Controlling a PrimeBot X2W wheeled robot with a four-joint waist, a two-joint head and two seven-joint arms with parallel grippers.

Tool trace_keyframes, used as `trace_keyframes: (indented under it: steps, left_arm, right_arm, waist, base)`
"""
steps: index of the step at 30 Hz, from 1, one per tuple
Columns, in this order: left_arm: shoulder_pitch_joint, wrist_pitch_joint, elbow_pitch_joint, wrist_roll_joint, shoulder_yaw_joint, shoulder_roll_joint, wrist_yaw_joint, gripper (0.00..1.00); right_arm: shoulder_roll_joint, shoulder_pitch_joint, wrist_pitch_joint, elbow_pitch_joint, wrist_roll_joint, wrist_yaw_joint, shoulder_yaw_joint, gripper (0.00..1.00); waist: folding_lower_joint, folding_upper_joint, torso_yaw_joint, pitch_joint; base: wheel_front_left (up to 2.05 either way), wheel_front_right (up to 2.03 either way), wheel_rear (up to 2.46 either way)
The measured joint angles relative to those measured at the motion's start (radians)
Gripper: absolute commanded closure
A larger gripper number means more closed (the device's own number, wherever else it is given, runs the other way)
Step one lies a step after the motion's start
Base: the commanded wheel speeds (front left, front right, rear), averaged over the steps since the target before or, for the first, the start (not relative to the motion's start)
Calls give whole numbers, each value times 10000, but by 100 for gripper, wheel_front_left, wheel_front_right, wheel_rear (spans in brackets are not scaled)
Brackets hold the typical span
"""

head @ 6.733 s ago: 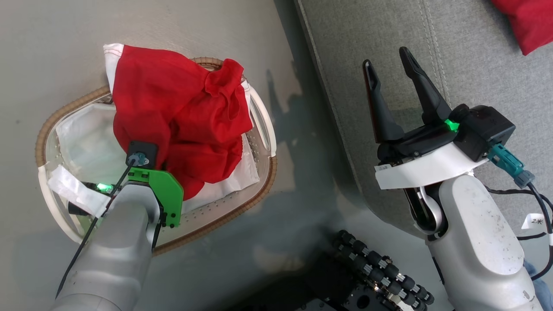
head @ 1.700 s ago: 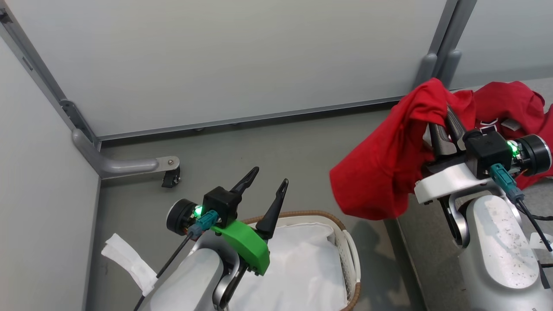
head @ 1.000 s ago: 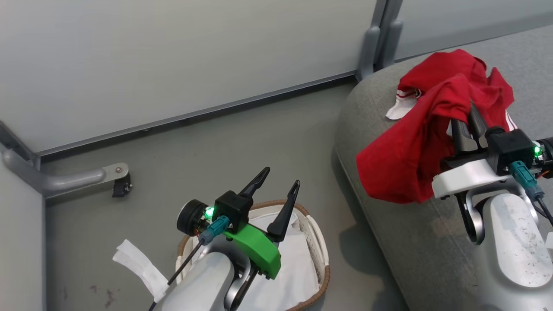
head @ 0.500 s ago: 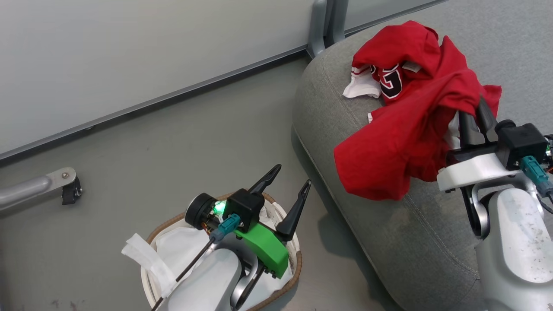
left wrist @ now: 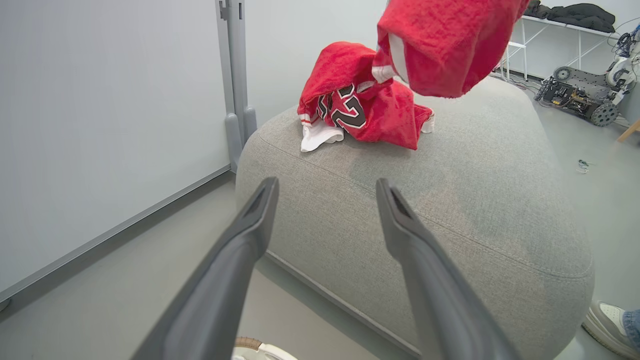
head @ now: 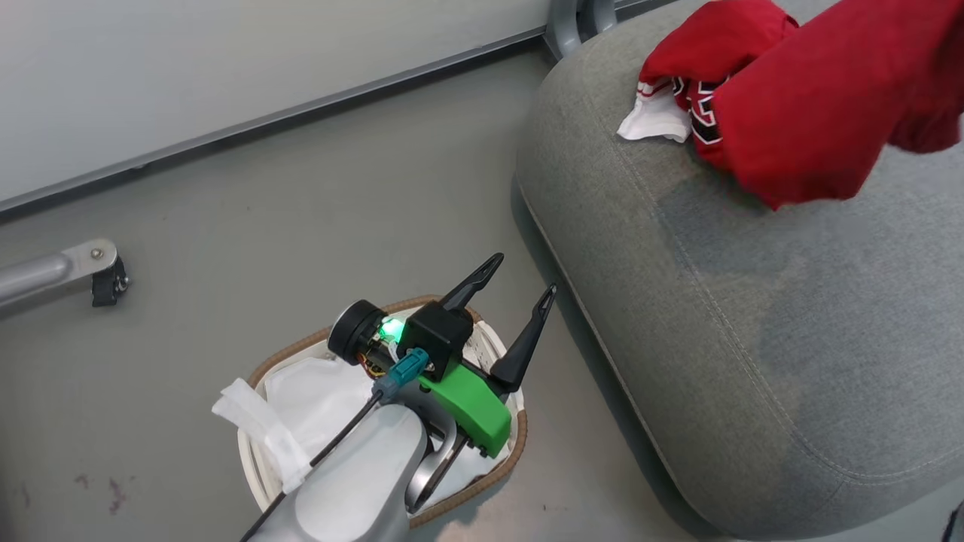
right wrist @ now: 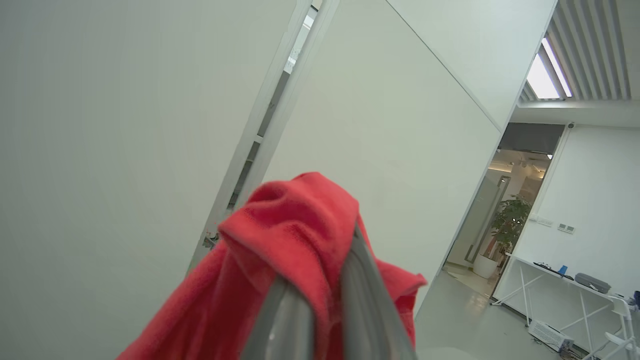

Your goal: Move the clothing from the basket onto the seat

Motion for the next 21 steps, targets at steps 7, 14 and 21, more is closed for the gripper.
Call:
trace_keyframes:
  steps: [7, 14, 21]
  left_arm:
    - [-508, 0, -424, 157, -343, 198, 0, 0]
    - [-1041, 0, -794, 556, -719, 431, 0, 0]
    - [-1366, 0, -1104, 675, -775, 570, 0, 0]
  right_arm:
    - [-1361, -1343, 0, 541, -4, 0, -1181, 100]
    - [-1942, -1546, 0, 878, -301, 0, -2111, 100]
    - [-1120, -603, 0, 1519, -708, 0, -2472, 100]
  waist:
    - [0, 0, 421, 793]
    - [1, 0, 921, 1814]
    - [1, 0, 1395, 2817]
  base:
    - [0, 0, 0]
    - [0, 0, 0]
    - [0, 0, 0]
